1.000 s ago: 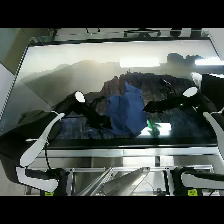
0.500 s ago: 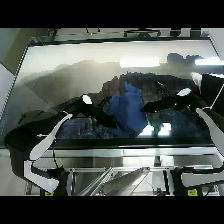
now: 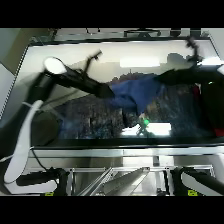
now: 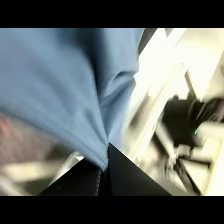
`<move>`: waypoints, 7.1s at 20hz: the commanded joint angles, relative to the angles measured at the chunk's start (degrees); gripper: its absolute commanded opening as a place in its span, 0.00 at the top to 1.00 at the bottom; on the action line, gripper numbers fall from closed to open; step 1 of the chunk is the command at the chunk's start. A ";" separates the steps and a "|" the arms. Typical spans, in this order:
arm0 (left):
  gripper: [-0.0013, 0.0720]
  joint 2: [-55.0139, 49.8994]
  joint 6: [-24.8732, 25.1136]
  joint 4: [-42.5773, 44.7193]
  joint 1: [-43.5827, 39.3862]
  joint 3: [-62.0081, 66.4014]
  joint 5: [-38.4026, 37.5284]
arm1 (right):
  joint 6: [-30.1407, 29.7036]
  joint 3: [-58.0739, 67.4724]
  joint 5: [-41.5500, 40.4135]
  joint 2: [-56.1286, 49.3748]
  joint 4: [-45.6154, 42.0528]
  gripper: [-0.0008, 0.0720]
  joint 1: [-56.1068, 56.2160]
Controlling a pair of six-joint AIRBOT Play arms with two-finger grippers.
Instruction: Fold the shirts.
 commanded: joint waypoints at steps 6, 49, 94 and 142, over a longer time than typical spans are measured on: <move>0.94 17.55 -2.60 5.51 9.35 22.38 0.94 | 1.09 18.88 -5.29 18.86 -2.29 0.96 -0.96; 0.52 -23.80 10.78 8.96 15.08 -8.37 -4.17 | 36.39 -62.73 -4.66 18.60 -11.74 0.30 -8.66; 0.94 10.25 7.61 -46.01 33.53 28.70 -8.92 | 16.48 22.40 14.56 17.20 33.57 0.96 -32.74; 0.23 -11.96 6.10 22.25 22.08 -31.12 -2.23 | 22.23 -56.89 -7.45 5.07 -7.23 0.39 -11.30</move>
